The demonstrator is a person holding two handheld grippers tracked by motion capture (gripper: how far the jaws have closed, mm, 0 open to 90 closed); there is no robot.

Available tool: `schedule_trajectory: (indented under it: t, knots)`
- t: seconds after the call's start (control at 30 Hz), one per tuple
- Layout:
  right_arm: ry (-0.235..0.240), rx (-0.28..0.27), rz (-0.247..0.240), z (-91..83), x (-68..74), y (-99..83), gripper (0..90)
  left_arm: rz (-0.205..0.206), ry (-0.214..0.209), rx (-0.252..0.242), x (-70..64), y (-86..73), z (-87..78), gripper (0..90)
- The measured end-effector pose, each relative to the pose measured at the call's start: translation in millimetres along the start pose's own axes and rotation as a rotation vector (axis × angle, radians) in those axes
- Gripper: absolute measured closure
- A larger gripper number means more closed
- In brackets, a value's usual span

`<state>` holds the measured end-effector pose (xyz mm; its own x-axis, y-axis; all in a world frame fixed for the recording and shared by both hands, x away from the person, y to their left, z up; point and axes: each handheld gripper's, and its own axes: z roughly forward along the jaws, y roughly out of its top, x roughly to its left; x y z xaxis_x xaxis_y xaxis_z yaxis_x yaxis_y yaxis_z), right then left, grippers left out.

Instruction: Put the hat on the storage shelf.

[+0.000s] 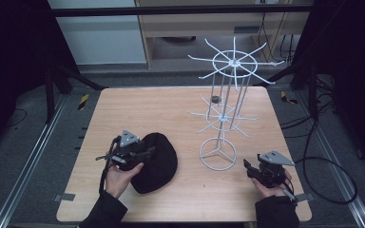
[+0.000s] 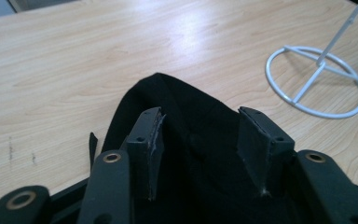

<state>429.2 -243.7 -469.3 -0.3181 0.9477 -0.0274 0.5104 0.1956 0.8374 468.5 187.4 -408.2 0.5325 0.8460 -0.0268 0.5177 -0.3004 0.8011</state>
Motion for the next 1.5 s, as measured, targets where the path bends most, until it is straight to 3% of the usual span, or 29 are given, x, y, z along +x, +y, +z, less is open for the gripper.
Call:
schedule_trajectory:
  t: [0.37,0.5,0.7,0.9,1.37,1.5]
  knots:
    - [0.015,0.023,-0.004,2.8,1.3,-0.8,42.1,0.004,0.029,0.109,2.7,-10.5,21.3,58.2]
    - [0.015,0.033,-0.011,4.6,1.8,-1.3,42.1,-0.006,0.02,0.134,5.4,-16.5,27.9,63.1]
    - [0.015,0.043,-0.018,5.8,2.0,-2.1,42.8,-0.013,0.007,0.14,7.3,-19.5,28.3,77.6]
    - [0.016,0.043,-0.018,5.7,1.2,-2.4,42.9,-0.005,-0.004,0.066,9.2,-17.9,16.5,80.1]
    - [0.009,0.024,-0.015,3.9,0.7,-2.3,42.6,0.079,-0.076,-0.169,4.2,2.5,-45.0,80.4]
    - [0.006,0.019,-0.021,4.0,0.4,-2.4,42.4,0.081,-0.092,-0.251,0.7,11.3,-66.5,80.4]
